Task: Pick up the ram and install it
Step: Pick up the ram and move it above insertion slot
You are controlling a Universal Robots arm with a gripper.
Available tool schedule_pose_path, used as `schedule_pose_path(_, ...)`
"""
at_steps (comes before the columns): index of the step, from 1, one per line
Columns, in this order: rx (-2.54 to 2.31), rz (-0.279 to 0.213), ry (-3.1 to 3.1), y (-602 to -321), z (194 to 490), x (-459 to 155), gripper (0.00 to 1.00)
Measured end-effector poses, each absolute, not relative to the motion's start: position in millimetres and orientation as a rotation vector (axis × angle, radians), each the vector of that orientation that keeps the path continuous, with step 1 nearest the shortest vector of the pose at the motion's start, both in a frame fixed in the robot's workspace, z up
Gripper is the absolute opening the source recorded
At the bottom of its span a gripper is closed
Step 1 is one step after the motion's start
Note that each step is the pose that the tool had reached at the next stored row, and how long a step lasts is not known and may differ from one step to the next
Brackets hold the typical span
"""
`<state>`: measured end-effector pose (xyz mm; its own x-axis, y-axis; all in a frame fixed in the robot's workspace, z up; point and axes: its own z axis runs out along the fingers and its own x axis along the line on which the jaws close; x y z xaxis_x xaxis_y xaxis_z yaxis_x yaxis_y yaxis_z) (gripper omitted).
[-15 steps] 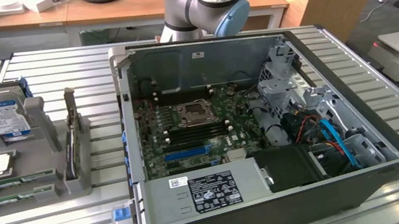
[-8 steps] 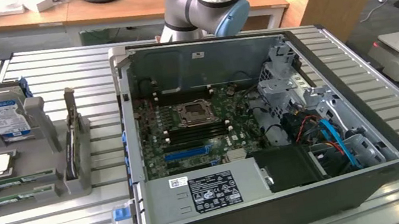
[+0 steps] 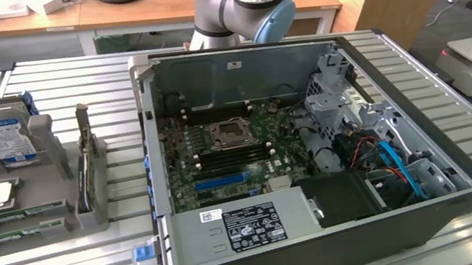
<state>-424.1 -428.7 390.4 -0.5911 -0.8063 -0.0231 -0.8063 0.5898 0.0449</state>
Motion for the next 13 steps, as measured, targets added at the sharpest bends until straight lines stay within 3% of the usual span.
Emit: schedule_pose_path(13, -1.650, 0.078, 2.677, -428.8, 390.4, -424.1, 0.11)
